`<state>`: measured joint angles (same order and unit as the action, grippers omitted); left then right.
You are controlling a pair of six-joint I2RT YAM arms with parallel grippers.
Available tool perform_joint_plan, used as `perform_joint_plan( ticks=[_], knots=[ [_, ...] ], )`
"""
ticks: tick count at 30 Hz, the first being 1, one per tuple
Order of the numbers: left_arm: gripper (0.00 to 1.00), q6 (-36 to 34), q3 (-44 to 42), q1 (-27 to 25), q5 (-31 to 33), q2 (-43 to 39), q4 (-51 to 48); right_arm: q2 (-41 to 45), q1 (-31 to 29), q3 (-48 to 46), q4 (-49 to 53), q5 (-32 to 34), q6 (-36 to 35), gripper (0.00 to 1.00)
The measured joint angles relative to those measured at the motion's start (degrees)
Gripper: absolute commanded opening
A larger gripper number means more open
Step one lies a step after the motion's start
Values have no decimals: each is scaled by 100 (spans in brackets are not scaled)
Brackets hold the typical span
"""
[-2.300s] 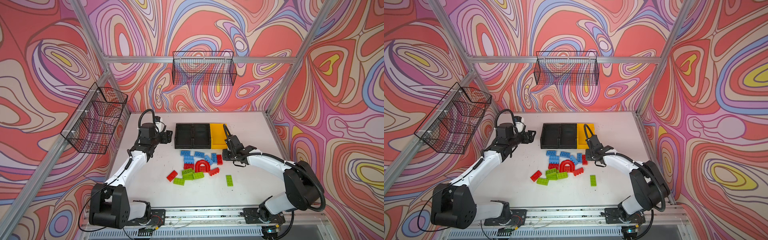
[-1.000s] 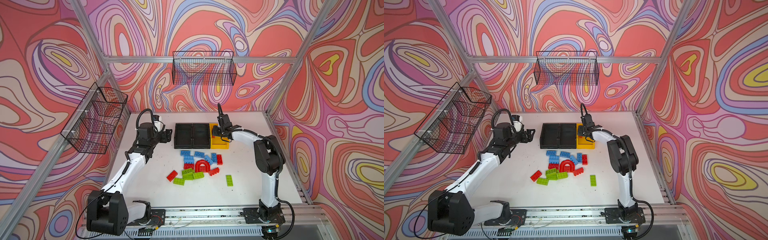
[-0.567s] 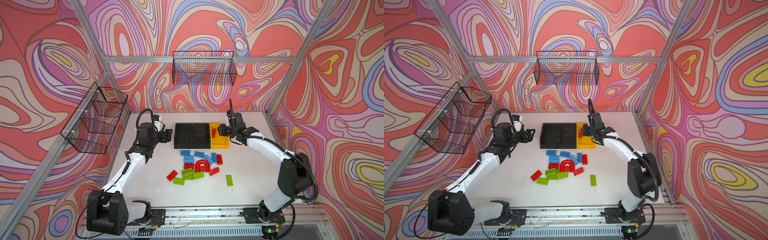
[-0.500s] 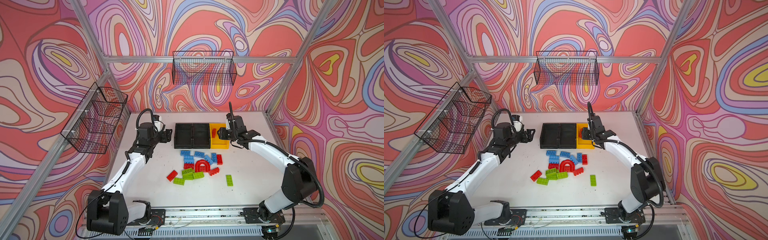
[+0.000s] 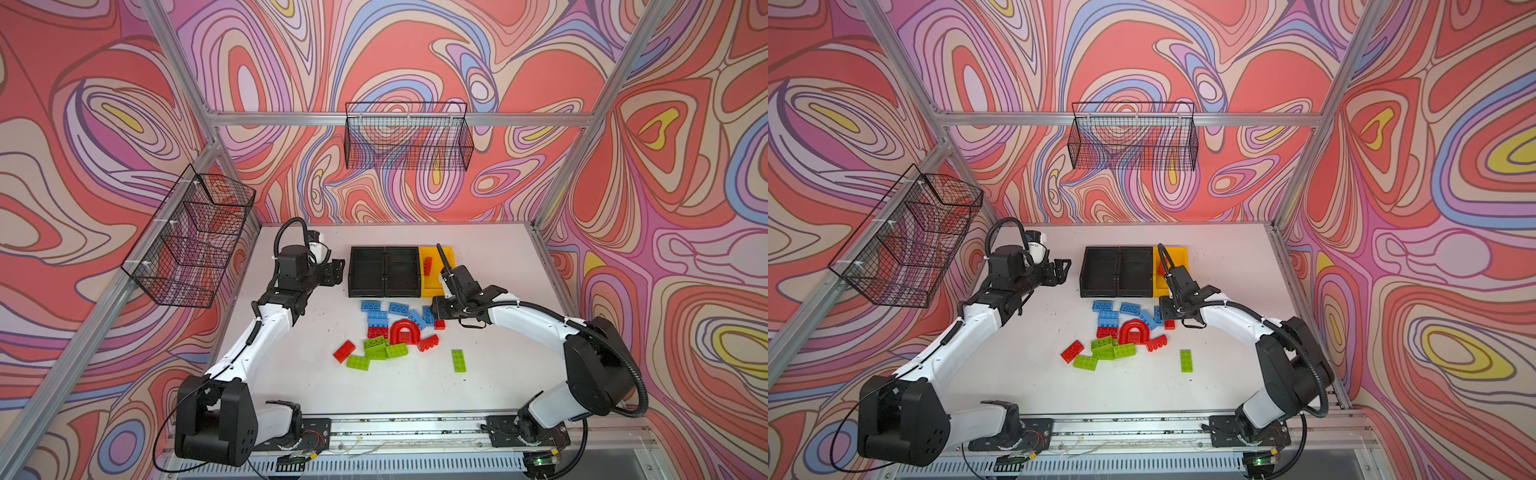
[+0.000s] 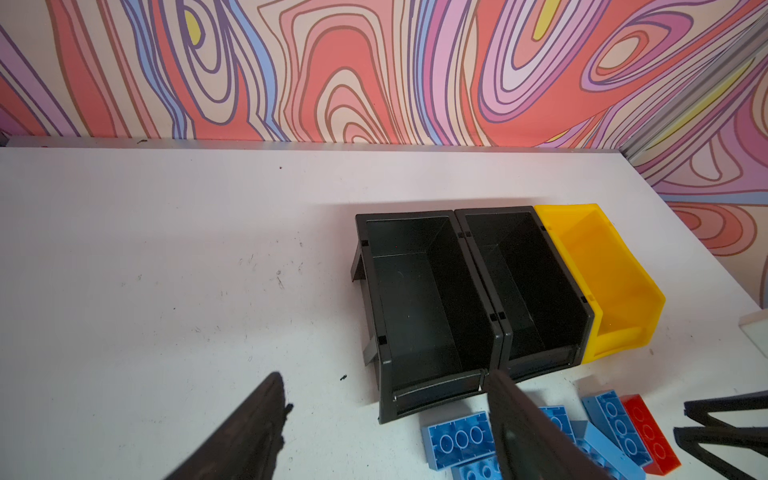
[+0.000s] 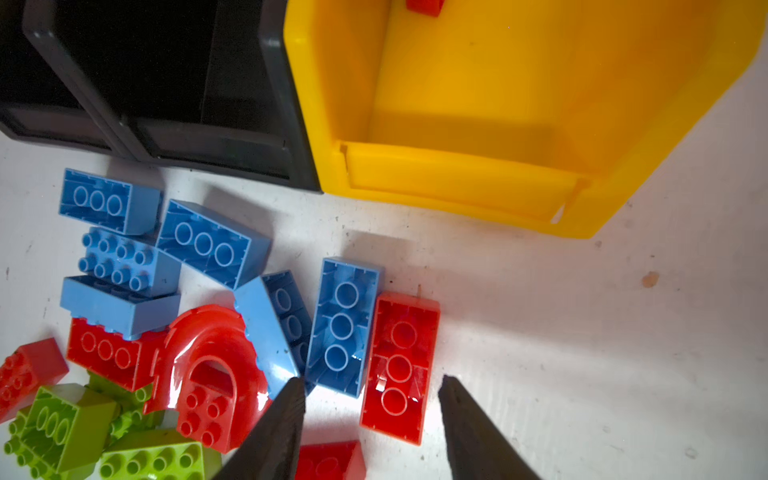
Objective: Sort the legos into containers by color
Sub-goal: 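Return the right gripper to the pile and grasp another red brick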
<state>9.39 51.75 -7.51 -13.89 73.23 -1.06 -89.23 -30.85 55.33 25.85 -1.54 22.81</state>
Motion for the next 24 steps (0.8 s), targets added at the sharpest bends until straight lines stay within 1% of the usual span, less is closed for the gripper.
perform_joint_plan(
  ticks=[9, 14, 20, 24],
  knots=[
    [79, -17, 0, 0, 2, 0, 0, -243, -162, -249, 151, 13, -129, 62],
    [79, -17, 0, 0, 2, 0, 0, -302, -225, -249, 160, 66, -157, 61],
    [79, -24, 0, 0, 39, 0, 0, -649, -262, -249, 109, 199, -199, 53],
    [79, -35, 0, 0, 42, 0, 0, -732, -262, -225, 15, 341, -192, 48]
  ],
)
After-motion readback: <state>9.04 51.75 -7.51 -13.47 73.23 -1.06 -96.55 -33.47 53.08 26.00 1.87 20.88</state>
